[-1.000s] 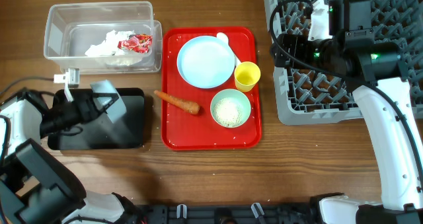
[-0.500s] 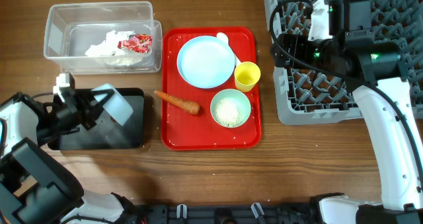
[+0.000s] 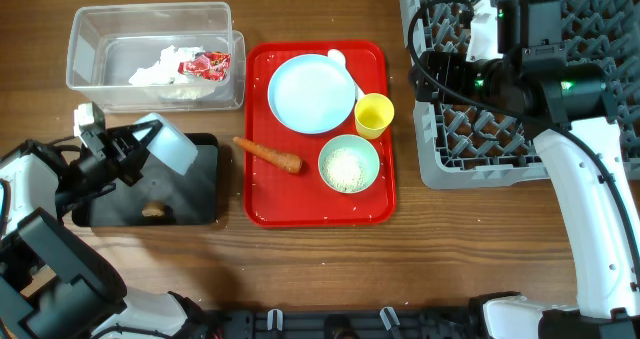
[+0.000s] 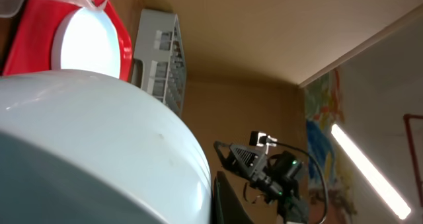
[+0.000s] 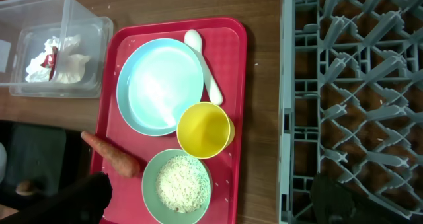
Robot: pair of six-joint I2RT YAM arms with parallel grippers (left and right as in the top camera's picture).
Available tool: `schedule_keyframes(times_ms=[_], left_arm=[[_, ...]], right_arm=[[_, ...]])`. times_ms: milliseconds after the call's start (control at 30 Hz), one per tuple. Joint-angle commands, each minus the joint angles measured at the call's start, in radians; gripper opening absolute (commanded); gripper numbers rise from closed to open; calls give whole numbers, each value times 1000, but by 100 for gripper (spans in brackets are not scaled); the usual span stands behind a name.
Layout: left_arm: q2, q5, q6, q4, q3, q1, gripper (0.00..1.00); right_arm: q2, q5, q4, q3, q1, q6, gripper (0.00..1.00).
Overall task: Sort waste into correct bins and load items into the dishwasher rack
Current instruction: 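Carry the blue bowl back and set it on the red tray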
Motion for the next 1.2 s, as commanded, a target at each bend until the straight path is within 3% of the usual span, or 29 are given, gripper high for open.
schedule_keyframes(times_ms=[0,133,333,500,700,833,933,1167], left_arm=[[-2,3,2,19,40,-30,4],[-68,-163,-8,16,226,-177,4],[-112,-779,-196,24,467,-511,4],[-97,-1088,-219,13,476,-790,4],[-37,-1439,-405,-15,437,-1058,4],[-7,-1455,-455,-17,386,-1148,4],[-3,-1452,-498,40,330,-1201,9],[-3,-1426,-524,180,203,-1279,11]], right_arm=[[11,13,6,14,-5,-7,100],[11,14,10,14,-5,-21,100],[11,13,13,14,-5,-21,100],[11,38,17,14,-5,-22,100],[11,39,14,14,-5,-21,100],[11,39,13,14,-5,-21,100],[11,39,14,14,-5,-21,100],[11,39,13,15,-5,-21,100]])
